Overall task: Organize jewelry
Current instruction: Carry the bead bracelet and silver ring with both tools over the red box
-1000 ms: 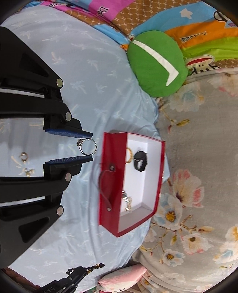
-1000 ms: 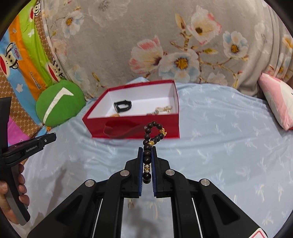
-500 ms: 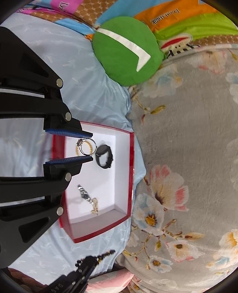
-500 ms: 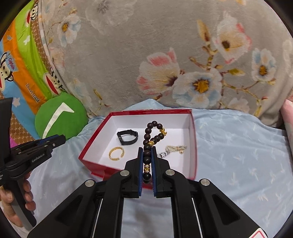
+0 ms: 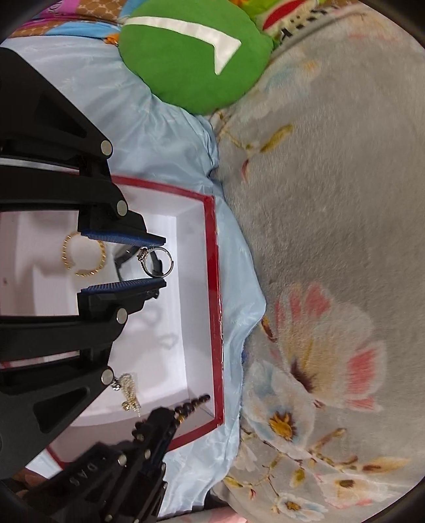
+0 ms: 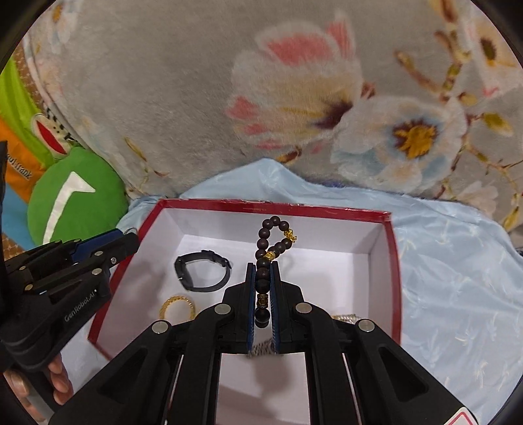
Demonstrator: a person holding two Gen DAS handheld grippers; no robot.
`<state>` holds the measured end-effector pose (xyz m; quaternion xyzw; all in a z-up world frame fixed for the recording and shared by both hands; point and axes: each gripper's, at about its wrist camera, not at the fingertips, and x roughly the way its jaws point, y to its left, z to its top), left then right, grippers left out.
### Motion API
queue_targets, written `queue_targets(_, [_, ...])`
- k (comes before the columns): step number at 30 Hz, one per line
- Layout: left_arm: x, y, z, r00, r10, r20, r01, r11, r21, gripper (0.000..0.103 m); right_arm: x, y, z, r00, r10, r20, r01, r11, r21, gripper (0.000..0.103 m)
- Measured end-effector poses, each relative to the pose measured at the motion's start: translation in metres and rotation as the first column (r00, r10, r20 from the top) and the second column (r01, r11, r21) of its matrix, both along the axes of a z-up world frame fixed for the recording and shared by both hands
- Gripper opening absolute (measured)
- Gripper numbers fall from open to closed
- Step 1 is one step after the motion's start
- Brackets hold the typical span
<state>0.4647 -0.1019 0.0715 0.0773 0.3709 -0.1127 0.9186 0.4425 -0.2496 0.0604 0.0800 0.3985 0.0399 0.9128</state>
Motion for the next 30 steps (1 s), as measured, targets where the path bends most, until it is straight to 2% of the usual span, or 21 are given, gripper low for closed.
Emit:
queue_targets(7, [0.041, -0.050, -0.025, 0.996, -0.069, -0.052, 0.072, 0.996, 0.055, 0.019, 0.041, -0.011, -0.033, 0.996, -0.026, -0.091, 0.027, 1.000, 0.011, 0.008])
queue_targets(11, [0.058, -0.063, -0.037, 0.994, -0.065, -0.084, 0.071, 0.995, 0.063, 0.019, 0.052, -0.021, -0.047, 0.991, -0.045, -0.127, 0.048, 0.999, 0.019, 0.008])
queue_targets(22, [0.084, -0.062, -0.074, 0.987, 0.008, -0.160, 0.010, 0.994, 0.112, 0.019, 0.059, -0.029, -0.067, 0.984, -0.055, -0.170, 0.057, 0.998, 0.006, 0.008])
queue_targets(30, [0.096, -0.052, -0.089, 0.978, 0.031, -0.208, -0.016, 0.997, 0.076, 0.020, 0.063, -0.029, -0.073, 0.976, -0.045, -0.211, 0.049, 0.999, 0.017, 0.008])
